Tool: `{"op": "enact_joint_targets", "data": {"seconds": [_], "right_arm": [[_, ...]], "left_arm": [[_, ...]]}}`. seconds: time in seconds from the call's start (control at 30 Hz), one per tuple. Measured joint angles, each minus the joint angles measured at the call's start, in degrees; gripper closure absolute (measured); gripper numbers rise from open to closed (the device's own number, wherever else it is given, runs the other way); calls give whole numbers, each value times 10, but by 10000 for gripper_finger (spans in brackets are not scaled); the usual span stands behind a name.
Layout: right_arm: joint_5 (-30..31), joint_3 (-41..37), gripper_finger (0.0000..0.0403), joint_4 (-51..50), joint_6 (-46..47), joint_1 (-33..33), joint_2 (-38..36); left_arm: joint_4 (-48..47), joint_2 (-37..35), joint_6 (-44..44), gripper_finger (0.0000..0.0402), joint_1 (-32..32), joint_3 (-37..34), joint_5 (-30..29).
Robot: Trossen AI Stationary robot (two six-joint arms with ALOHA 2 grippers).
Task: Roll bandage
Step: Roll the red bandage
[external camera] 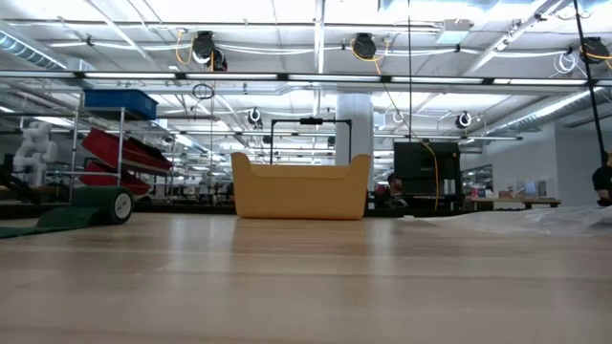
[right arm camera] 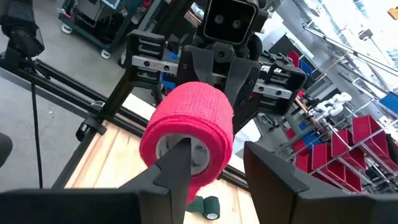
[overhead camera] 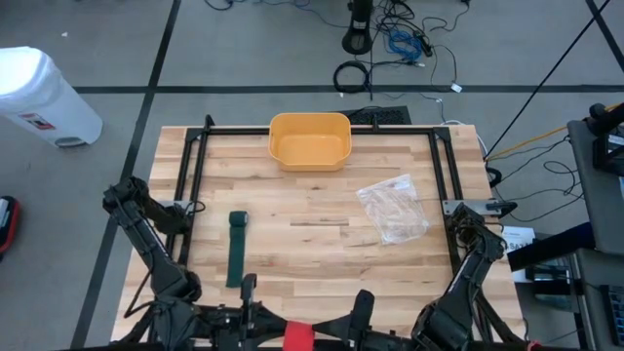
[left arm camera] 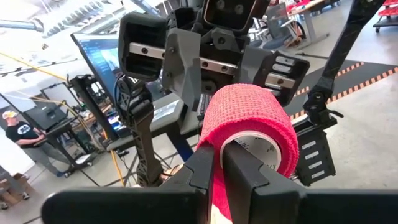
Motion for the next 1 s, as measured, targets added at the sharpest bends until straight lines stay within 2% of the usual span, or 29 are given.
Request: {"op": "enact_joint_targets", "data": {"seconds": [0.6,0.73,1.0], "right_arm": [[1,0,275,-17,9,-13,0],[-2,0,296,-18,8,-13,0],[-26,0,367,-22,4,-13,0]], "left_arm": [[1,1,0,372,0,0,-1],[1,1,0,372,0,0,-1],[0,2,-1,372,-2,0,0]]}}
